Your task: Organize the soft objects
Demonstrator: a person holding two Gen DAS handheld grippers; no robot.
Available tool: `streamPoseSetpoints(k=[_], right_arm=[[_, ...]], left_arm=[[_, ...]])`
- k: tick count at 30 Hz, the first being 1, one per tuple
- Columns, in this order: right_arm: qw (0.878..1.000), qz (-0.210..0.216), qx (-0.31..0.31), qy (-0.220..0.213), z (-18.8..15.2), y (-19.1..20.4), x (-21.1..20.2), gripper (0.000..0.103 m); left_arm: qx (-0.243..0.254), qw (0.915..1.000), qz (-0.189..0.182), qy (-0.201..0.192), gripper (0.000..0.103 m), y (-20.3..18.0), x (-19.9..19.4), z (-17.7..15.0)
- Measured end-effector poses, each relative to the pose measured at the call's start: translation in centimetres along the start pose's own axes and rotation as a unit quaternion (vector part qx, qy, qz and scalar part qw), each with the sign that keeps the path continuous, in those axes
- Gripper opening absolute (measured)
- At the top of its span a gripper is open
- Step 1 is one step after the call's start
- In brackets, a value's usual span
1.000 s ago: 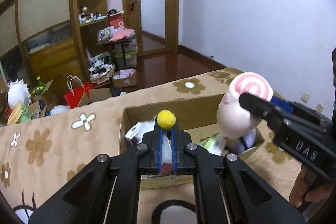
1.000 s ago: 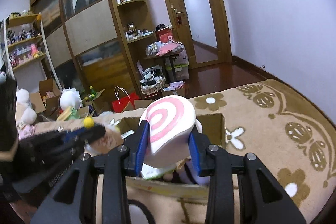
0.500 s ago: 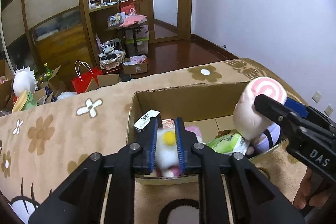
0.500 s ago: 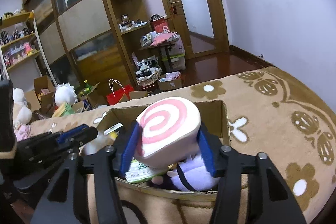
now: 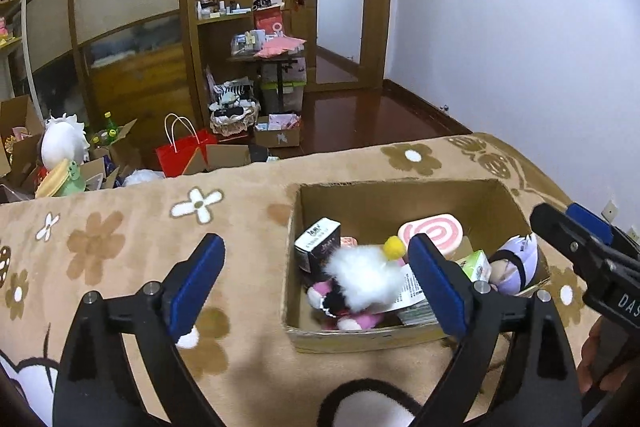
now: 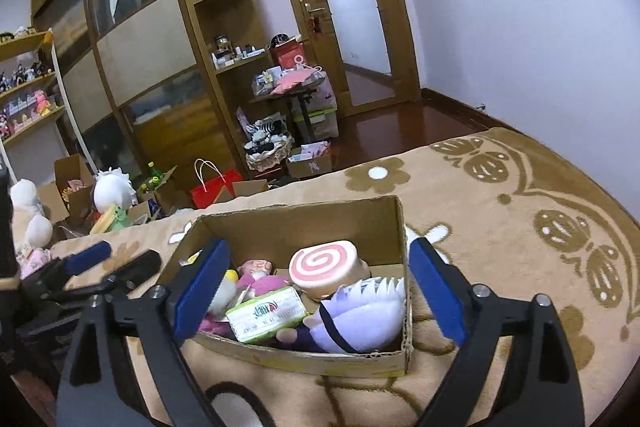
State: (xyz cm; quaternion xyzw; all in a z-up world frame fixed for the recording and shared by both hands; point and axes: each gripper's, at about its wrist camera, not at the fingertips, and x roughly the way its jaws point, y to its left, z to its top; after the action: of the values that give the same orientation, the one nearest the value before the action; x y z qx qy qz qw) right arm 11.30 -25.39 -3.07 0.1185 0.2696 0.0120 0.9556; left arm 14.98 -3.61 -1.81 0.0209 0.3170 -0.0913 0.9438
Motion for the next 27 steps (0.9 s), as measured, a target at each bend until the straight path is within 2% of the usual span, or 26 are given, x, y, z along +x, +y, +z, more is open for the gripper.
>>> streamPoseSetpoints(k=[3, 7, 14, 27], right_arm=[[1.000, -0.004, -0.002, -0.009, 0.4, 0.1, -1.0, 0.103], [1.000, -0.006, -0.001, -0.011, 1.1, 0.2, -2.7, 0.103], [0.999, -0.003, -0.015, -0.043, 2.6, 0.9, -7.2, 0.103], [0.996, -0.001, -0.014, -0.090, 2.6, 1.8, -15.2, 0.103]], left_arm=[[0.020, 0.9995, 0.020, -0.017, 0.102, -0.2, -1.6, 0.3], [0.027, 0.9990, 0.025, -0.024, 0.103, -0.4, -3.8, 0.7], [0.046, 0.9973, 0.035, -0.045, 0.103, -1.1, -8.1, 1.9], [0.031, 0.9954, 0.028, -0.086, 0.103, -0.4, -17.2, 2.4]])
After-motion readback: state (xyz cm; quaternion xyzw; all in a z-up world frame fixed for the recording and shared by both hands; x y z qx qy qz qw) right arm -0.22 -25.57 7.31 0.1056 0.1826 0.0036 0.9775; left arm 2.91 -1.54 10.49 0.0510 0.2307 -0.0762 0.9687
